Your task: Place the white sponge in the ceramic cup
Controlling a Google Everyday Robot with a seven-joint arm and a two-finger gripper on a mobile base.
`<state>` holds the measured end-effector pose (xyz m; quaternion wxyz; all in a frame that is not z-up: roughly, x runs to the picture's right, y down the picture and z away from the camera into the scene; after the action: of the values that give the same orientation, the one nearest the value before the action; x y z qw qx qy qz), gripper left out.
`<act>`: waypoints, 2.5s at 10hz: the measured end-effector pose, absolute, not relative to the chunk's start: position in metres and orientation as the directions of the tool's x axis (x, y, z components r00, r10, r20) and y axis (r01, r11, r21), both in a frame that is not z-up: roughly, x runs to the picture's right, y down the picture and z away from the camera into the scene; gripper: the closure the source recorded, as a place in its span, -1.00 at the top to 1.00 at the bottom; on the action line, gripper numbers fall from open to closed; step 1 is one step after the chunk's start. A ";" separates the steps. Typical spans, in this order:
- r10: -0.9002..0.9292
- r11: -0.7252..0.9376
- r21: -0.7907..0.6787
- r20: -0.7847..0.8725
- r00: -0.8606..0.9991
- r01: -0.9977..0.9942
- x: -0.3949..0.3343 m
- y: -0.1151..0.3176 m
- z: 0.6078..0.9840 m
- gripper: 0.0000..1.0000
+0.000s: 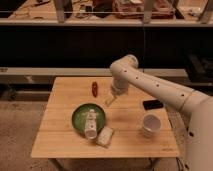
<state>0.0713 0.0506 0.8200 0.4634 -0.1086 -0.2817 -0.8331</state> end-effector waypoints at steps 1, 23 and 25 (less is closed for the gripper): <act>-0.711 -0.412 0.369 0.442 -0.547 0.833 0.071 0.051 0.820 0.60; -0.694 -0.172 0.635 0.464 -0.550 0.753 0.070 0.155 0.792 0.60; -0.692 -0.163 0.646 0.463 -0.553 0.746 0.069 0.157 0.795 0.60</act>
<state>0.0688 0.1570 0.7947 0.4718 -0.0302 -0.4424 -0.7621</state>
